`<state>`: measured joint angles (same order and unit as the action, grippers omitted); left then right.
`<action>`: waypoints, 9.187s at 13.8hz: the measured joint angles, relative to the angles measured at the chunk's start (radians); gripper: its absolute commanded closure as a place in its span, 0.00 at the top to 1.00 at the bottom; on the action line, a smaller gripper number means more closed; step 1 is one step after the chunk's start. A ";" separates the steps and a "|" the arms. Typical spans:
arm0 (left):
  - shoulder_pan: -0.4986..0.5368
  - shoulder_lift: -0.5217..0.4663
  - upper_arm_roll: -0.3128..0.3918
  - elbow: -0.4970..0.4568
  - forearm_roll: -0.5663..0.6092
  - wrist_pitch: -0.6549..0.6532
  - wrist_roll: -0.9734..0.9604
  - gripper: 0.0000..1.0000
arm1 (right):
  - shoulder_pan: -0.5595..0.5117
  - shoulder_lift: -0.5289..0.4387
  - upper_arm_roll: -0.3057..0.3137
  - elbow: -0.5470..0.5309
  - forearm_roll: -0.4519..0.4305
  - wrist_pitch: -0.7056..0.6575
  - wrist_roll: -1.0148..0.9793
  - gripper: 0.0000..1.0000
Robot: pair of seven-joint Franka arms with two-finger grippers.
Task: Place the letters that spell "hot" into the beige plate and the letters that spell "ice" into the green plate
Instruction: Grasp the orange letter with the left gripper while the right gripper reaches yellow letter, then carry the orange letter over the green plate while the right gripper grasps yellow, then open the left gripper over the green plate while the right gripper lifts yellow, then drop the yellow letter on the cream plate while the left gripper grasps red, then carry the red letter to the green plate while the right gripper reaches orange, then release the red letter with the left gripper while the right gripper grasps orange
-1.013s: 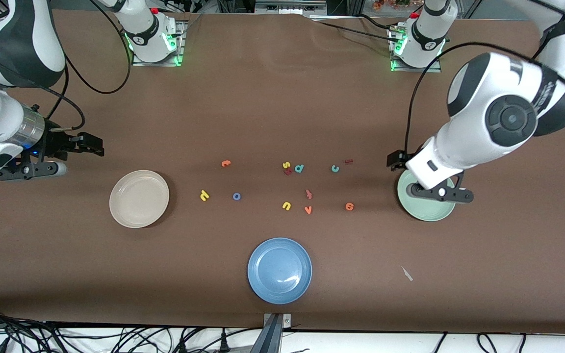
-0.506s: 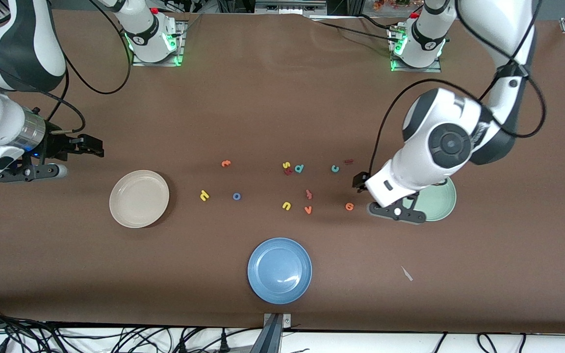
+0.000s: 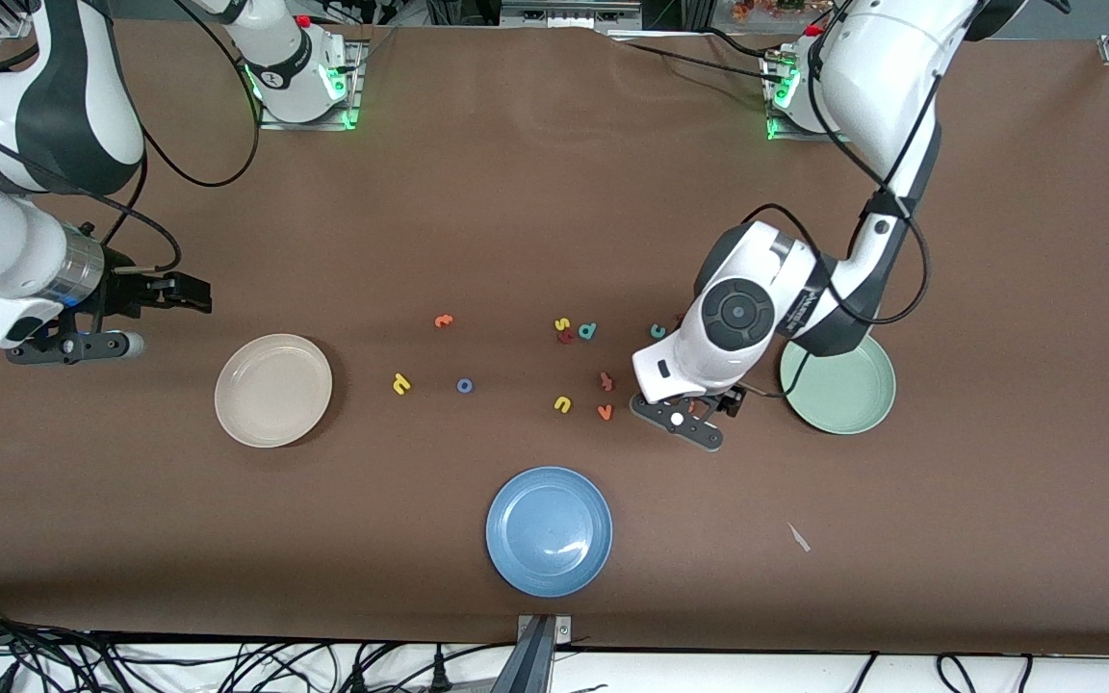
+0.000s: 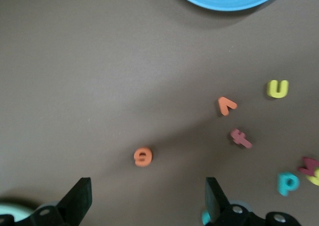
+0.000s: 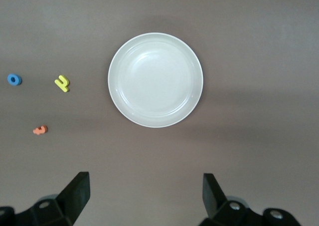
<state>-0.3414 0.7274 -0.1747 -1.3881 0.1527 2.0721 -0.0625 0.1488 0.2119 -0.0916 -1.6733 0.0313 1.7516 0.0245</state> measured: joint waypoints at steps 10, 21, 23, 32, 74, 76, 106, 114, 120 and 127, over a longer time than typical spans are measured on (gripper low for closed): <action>0.058 0.067 0.015 -0.132 0.034 0.207 0.114 0.71 | 0.115 0.091 0.035 0.000 0.051 0.058 0.233 1.00; 0.044 0.086 0.006 -0.135 0.034 0.232 0.115 0.21 | 0.178 0.378 0.078 0.017 0.051 0.400 0.169 1.00; 0.044 0.085 0.006 -0.135 0.034 0.232 0.118 0.20 | 0.180 0.390 0.090 0.019 0.051 0.428 0.146 1.00; 0.050 0.074 0.007 -0.123 0.034 0.202 0.122 0.20 | 0.225 0.478 0.099 -0.044 0.050 0.672 0.020 1.00; 0.341 -0.099 -0.379 -0.485 0.162 0.067 0.333 0.77 | 0.231 0.422 0.055 -0.016 0.048 0.512 -0.154 0.12; 0.344 -0.099 -0.380 -0.529 0.184 0.120 0.350 0.66 | 0.228 0.361 -0.008 -0.007 0.049 0.409 -0.203 0.11; 0.541 -0.159 -0.362 -0.446 0.244 0.010 0.672 0.00 | 0.172 0.267 0.023 -0.200 0.209 0.504 0.231 1.00; 0.597 -0.103 -0.316 -0.386 0.244 0.012 0.820 1.00 | 0.174 0.262 0.146 -0.289 0.210 0.671 0.823 1.00; 0.519 -0.103 -0.379 -0.373 0.241 0.011 0.637 1.00 | 0.211 0.259 0.195 -0.410 0.210 0.879 1.084 1.00; 0.338 -0.093 -0.398 -0.375 0.212 0.008 0.039 1.00 | 0.261 0.260 0.193 -0.453 0.210 0.900 1.181 1.00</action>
<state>-0.0033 0.6341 -0.5724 -1.7635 0.3643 2.0798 -0.0233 0.4101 0.4716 0.1013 -2.1267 0.2410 2.6516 1.2056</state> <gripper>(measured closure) 0.000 0.000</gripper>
